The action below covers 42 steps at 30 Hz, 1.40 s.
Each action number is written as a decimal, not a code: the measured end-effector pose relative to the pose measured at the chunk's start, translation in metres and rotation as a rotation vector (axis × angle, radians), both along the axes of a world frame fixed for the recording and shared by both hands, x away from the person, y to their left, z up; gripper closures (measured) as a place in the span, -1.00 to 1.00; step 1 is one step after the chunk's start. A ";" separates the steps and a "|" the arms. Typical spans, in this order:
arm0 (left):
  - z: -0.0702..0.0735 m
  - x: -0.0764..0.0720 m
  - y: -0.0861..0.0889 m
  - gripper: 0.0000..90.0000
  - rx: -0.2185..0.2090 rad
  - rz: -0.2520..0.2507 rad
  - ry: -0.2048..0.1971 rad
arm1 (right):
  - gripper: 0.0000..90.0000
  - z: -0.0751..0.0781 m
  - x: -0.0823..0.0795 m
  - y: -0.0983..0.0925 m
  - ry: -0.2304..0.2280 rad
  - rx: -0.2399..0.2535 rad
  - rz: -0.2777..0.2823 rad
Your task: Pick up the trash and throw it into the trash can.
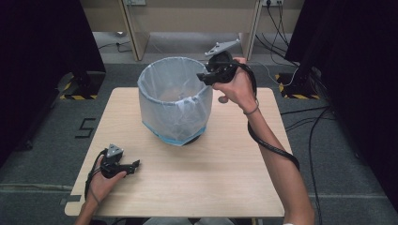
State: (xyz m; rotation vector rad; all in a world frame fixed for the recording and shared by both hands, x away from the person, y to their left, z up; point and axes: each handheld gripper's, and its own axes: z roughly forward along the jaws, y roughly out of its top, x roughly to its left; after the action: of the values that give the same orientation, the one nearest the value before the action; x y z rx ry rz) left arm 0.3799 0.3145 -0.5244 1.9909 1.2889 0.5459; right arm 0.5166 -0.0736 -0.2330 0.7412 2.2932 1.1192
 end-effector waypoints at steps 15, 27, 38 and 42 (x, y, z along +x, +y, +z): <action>0.000 0.000 0.000 -0.69 -0.001 0.001 -0.001 | 0.02 -0.020 -0.003 -0.042 0.023 0.061 -0.071; 0.000 0.000 0.000 -0.69 0.000 0.001 -0.001 | -0.01 -0.039 -0.009 -0.062 0.041 0.088 -0.095; 0.000 0.000 0.000 -0.69 0.000 0.001 -0.001 | -0.05 -0.064 -0.015 -0.073 0.061 0.084 -0.113; 0.000 0.000 0.000 -0.69 0.002 0.001 0.001 | -0.06 -0.074 -0.017 -0.076 0.070 0.087 -0.117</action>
State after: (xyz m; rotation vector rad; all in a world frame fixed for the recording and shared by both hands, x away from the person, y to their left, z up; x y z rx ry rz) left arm 0.3798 0.3145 -0.5243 1.9922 1.2903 0.5474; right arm 0.4994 -0.1497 -0.3073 0.9489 2.2375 1.1621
